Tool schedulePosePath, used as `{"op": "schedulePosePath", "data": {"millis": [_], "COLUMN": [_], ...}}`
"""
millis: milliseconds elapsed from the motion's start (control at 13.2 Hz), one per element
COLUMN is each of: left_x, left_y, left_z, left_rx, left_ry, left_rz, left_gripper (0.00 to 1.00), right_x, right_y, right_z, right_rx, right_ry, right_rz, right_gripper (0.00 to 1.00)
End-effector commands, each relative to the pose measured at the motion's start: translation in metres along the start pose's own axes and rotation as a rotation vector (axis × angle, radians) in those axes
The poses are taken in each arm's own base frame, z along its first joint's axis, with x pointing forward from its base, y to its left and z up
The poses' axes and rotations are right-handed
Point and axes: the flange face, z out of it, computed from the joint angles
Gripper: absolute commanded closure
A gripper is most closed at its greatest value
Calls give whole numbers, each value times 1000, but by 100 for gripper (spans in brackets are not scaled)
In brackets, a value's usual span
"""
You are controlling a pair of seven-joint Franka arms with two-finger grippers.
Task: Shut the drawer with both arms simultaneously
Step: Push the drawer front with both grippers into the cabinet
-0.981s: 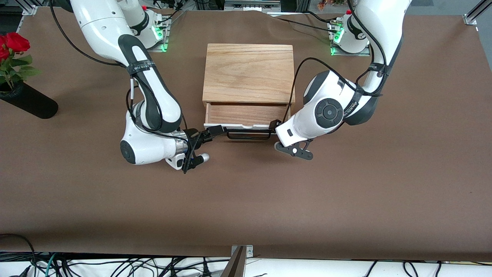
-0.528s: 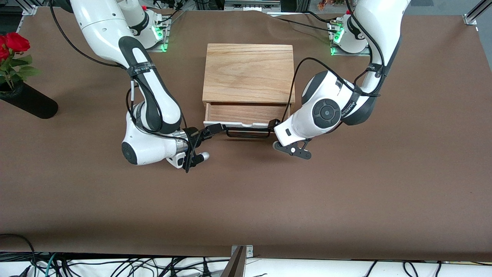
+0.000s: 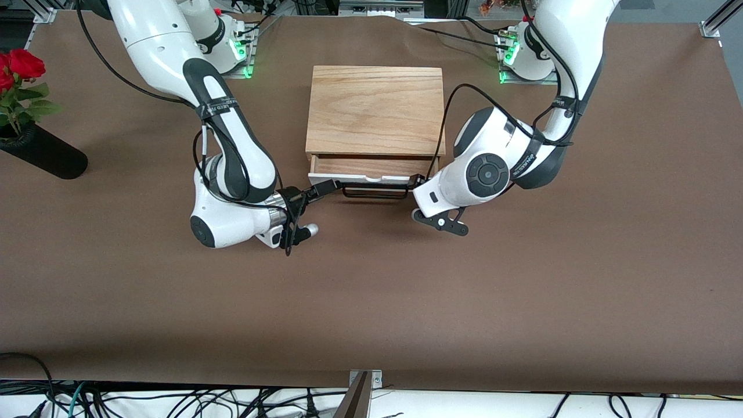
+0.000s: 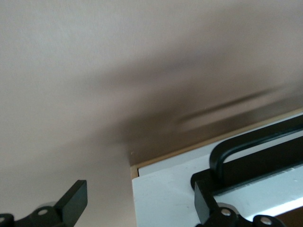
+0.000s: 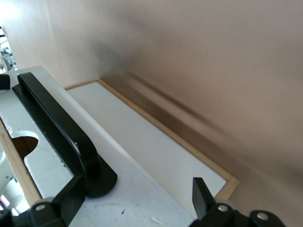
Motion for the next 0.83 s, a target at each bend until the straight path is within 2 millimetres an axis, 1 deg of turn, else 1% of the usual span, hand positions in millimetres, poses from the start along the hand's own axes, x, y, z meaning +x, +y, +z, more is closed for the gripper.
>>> {"op": "schedulePosePath", "data": {"millis": [0,226,377,755], "left_x": [-8,-10,-14,-25], "left_y": [5,6,5,3], "left_z": [4,5,8,14], "left_rx": [-3,0,6,21], "left_ry": [-57,-65,-103,-192], "left_rz": [-6,-1,-3,-4], "left_gripper": [0,0,0,0], "right_x": [-18,-27,-33,-42], "right_y": [-9,-14,-17,-8], "right_z": [5,5,4,17], "right_rx": [16,26,28,32], "right_ry": [-66,-104,-123,-160], "right_rz": [-2,-4,-2,20], "right_gripper": [0,0,0,0]}}
